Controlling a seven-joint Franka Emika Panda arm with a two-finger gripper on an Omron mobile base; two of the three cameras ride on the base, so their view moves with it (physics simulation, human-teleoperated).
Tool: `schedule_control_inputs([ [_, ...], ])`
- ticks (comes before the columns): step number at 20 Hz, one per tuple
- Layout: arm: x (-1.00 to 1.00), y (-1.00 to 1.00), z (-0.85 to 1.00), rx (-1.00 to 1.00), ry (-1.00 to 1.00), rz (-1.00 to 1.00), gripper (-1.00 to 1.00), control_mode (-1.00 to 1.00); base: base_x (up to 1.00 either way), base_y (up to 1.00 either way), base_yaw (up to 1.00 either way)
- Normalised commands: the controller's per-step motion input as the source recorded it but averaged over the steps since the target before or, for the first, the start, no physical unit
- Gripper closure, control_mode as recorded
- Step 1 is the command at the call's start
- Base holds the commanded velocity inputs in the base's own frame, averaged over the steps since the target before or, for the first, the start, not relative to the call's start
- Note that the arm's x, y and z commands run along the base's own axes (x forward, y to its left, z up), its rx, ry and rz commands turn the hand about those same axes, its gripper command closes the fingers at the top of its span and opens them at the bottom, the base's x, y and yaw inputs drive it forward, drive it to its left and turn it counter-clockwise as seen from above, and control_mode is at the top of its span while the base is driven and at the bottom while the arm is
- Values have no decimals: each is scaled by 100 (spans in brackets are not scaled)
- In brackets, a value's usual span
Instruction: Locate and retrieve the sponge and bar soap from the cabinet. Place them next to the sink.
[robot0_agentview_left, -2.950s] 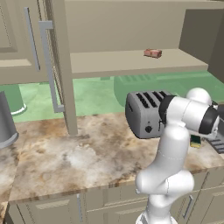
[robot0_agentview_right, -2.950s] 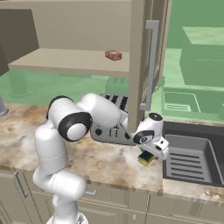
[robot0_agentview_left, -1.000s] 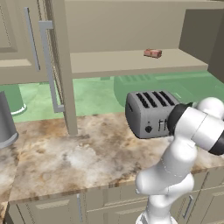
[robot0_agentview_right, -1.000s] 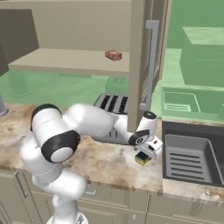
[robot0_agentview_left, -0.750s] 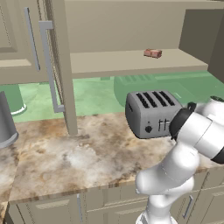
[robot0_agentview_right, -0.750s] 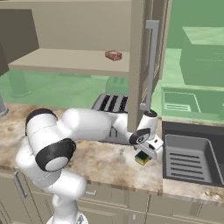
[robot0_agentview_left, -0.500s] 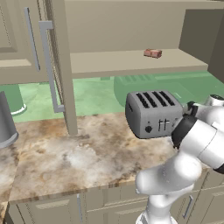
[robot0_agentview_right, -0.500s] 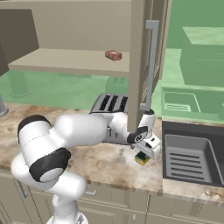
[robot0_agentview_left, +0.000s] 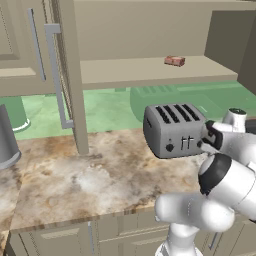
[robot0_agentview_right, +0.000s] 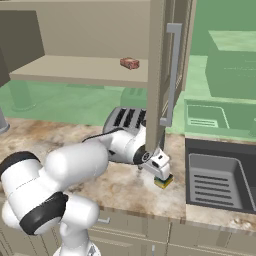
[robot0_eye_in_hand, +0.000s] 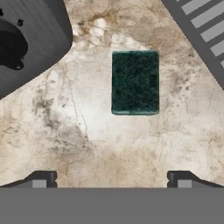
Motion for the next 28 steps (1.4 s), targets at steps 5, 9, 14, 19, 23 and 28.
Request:
schedule_control_inputs([
  [5,-24,32,20,-5,0,-1,-100,-100,0,0,0],
  [9,-22,20,52,-1,-2,0,-100,-100,0,0,0],
  [14,-17,7,75,0,-6,1,-100,-100,0,0,0],
  [19,-23,27,65,-5,-13,2,-100,-100,0,0,0],
  [23,-35,27,56,0,-14,3,-100,-100,0,0,0],
  [28,-36,19,49,0,-17,21,-100,-100,0,0,0],
])
